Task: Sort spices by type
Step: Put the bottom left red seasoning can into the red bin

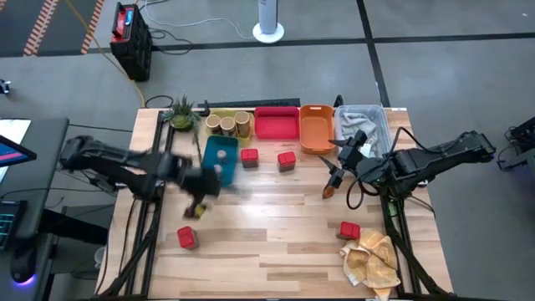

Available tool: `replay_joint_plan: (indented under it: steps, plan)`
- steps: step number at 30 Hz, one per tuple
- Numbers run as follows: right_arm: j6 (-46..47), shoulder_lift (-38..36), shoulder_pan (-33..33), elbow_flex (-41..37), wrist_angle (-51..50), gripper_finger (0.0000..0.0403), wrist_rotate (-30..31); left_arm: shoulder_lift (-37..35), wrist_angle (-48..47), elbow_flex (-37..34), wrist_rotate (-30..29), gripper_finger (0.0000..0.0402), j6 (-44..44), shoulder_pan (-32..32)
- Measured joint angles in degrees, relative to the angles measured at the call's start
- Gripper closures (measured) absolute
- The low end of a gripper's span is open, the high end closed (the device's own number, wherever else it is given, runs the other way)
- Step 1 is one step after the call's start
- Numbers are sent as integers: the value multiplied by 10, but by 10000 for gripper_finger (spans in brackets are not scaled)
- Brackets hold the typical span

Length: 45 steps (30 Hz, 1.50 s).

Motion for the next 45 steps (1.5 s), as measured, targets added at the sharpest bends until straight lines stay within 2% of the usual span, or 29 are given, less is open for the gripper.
replay_joint_plan:
  steps: [3,6,9,14,21,24,29,35,41,45]
  plan:
    - [0,0,0,0,3,99,0,0,9,0,2,137,-28,-123]
    - [6,0,0,0,3,99,0,0,29,0,-21,137,-72,-211]
    - [13,0,0,0,4,99,0,9,23,12,-48,136,-128,-270]
    - [15,0,0,0,7,99,0,65,-18,55,-53,136,-168,-328]
    - [15,0,0,0,8,99,0,196,-227,166,-56,136,-109,-360]
    - [15,0,0,0,8,99,0,241,-274,196,-58,136,-86,-361]
    - [12,0,0,0,8,99,0,288,-289,207,-47,123,-76,-360]
    - [10,0,0,0,7,99,0,308,-293,208,-6,78,-62,-361]
    - [9,0,0,0,7,99,0,309,-281,209,-61,48,29,-369]
    - [9,0,0,0,7,99,0,308,-264,193,-60,46,75,-379]
